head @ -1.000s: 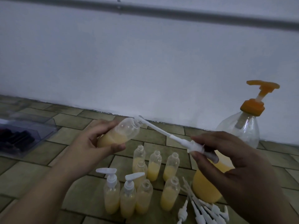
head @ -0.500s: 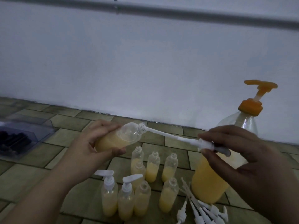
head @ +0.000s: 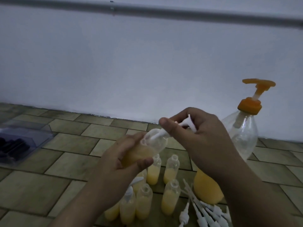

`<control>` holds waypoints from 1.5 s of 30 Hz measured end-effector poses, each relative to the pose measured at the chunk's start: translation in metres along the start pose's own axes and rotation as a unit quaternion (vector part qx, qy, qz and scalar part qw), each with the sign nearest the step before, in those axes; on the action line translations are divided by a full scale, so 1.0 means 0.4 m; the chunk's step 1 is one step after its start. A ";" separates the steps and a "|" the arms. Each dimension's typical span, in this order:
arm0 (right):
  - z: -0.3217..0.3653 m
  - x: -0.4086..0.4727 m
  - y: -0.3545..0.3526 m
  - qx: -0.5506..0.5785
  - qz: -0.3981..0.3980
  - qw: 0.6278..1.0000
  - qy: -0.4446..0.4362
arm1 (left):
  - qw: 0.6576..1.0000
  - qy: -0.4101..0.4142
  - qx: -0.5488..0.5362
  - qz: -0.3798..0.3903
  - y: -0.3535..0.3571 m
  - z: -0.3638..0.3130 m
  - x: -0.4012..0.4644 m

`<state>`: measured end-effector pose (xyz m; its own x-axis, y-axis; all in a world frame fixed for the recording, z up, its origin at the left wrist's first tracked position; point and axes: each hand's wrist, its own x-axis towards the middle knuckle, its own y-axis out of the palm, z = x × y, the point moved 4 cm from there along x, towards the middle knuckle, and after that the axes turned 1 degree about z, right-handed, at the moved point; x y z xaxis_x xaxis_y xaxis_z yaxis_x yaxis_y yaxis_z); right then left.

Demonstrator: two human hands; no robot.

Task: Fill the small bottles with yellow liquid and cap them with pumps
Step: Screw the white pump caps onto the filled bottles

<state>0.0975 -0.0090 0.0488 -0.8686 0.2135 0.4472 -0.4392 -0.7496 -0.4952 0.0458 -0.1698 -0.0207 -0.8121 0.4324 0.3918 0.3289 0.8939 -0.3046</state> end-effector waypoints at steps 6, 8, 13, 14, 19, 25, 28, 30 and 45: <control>-0.014 -0.015 -0.002 0.318 0.105 0.941 0.038 | 0.992 -0.030 -0.118 -0.015 0.012 -0.005 -0.013; -0.023 -0.019 0.001 0.306 0.048 0.950 0.031 | 0.993 -0.023 -0.113 -0.008 0.019 -0.015 -0.018; -0.039 -0.018 0.001 0.335 0.006 0.940 0.057 | 0.992 -0.030 -0.125 -0.012 0.038 -0.030 -0.023; -0.031 -0.018 0.000 0.381 0.029 0.922 0.057 | 0.990 -0.037 -0.132 -0.011 0.041 -0.029 -0.023; -0.034 -0.025 0.011 0.403 0.014 0.913 0.064 | 0.986 -0.054 -0.158 -0.016 0.062 -0.047 -0.033; -0.036 -0.031 0.016 0.474 0.045 0.875 0.088 | 0.979 -0.086 -0.183 -0.027 0.058 -0.034 -0.033; -0.057 -0.030 0.029 0.457 -0.009 0.882 0.113 | 0.979 -0.081 -0.184 -0.013 0.065 -0.040 -0.031; -0.068 -0.025 0.034 0.444 -0.013 0.887 0.122 | 0.979 -0.085 -0.186 -0.008 0.070 -0.043 -0.032; -0.108 -0.014 0.040 0.464 0.031 0.871 0.160 | 0.953 -0.166 -0.252 0.018 0.074 -0.024 -0.038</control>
<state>0.0854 0.0047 0.0062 -0.9685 0.2078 0.1371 -0.1444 -0.9174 0.3708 0.0724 -0.1488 -0.0272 -0.8758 0.4779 0.0669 0.4819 0.8585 0.1755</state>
